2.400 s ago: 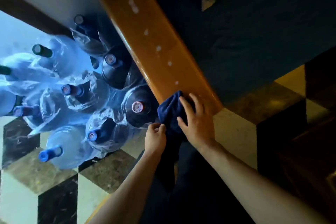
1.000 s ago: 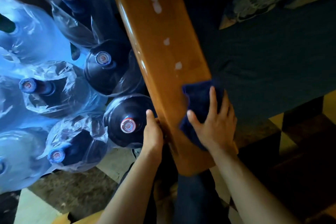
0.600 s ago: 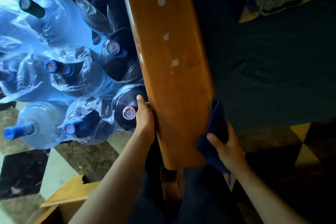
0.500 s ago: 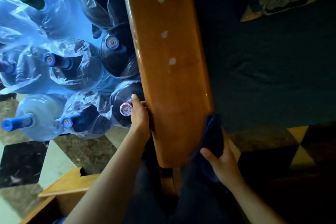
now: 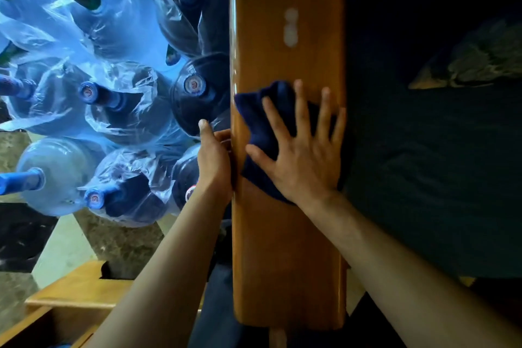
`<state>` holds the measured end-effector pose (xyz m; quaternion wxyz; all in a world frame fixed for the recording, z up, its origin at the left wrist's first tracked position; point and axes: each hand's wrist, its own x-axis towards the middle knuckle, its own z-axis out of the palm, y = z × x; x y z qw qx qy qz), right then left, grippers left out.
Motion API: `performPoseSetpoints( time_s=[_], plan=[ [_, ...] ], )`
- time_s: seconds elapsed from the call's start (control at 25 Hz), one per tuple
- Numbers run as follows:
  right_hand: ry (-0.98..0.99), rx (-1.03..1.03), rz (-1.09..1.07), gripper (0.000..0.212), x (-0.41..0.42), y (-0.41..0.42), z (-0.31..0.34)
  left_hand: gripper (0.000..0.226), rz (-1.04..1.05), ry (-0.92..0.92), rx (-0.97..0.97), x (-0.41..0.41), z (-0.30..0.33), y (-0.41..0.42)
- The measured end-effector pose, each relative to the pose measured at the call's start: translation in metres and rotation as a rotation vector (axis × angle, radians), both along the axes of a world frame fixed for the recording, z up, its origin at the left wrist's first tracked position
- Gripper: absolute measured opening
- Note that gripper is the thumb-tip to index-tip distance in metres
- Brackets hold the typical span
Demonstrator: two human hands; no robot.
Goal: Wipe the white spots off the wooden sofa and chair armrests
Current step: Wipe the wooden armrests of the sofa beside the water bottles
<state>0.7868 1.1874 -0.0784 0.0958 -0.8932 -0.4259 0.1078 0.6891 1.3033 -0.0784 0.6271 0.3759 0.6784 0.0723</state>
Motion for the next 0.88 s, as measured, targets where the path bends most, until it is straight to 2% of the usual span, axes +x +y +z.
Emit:
performPoseSetpoints(
  time_s=[0.12, 0.2, 0.32, 0.36, 0.4, 0.48, 0.56, 0.6, 0.72, 0.8, 0.88],
  plan=[
    [-0.054, 0.003, 0.083, 0.074, 0.028, 0.075, -0.003, 0.071, 0.043, -0.070, 0.031, 0.014, 0.002, 0.018],
    [-0.044, -0.022, 0.112, 0.066, 0.030, 0.091, 0.000, 0.070, 0.060, -0.075, 0.029, 0.019, 0.004, 0.028],
    [-0.024, -0.003, 0.459, 0.059, 0.013, 0.029, 0.001, 0.072, 0.096, -0.087, -0.002, 0.019, 0.009, 0.045],
    [-0.009, -0.027, 0.525, 0.060, 0.009, -0.002, 0.004, 0.073, 0.088, -0.088, -0.015, 0.019, 0.009, 0.049],
    [-0.001, -0.055, 0.500, 0.062, 0.008, -0.029, 0.006, 0.073, 0.072, -0.085, -0.034, 0.020, 0.009, 0.052],
    [0.065, -0.079, 0.157, 0.068, 0.013, -0.047, 0.008, 0.076, 0.025, -0.084, -0.049, 0.021, 0.008, 0.052],
    [0.207, -0.010, -0.334, 0.078, 0.033, -0.014, 0.010, 0.078, -0.032, -0.086, -0.033, 0.028, 0.002, 0.052],
    [0.268, 0.038, -0.511, 0.084, 0.048, 0.011, 0.010, 0.079, -0.065, -0.071, -0.011, 0.032, -0.002, 0.053],
    [0.478, 0.199, -0.706, 0.098, 0.120, 0.064, -0.008, 0.083, -0.151, -0.026, 0.061, 0.050, -0.006, 0.062],
    [0.711, 0.328, -0.838, 0.098, 0.176, 0.092, -0.013, 0.085, -0.194, -0.026, 0.088, 0.063, -0.006, 0.070],
    [0.971, 0.372, -0.953, 0.092, 0.198, 0.102, -0.013, 0.078, -0.202, -0.040, 0.103, 0.074, -0.002, 0.079]
  ],
)
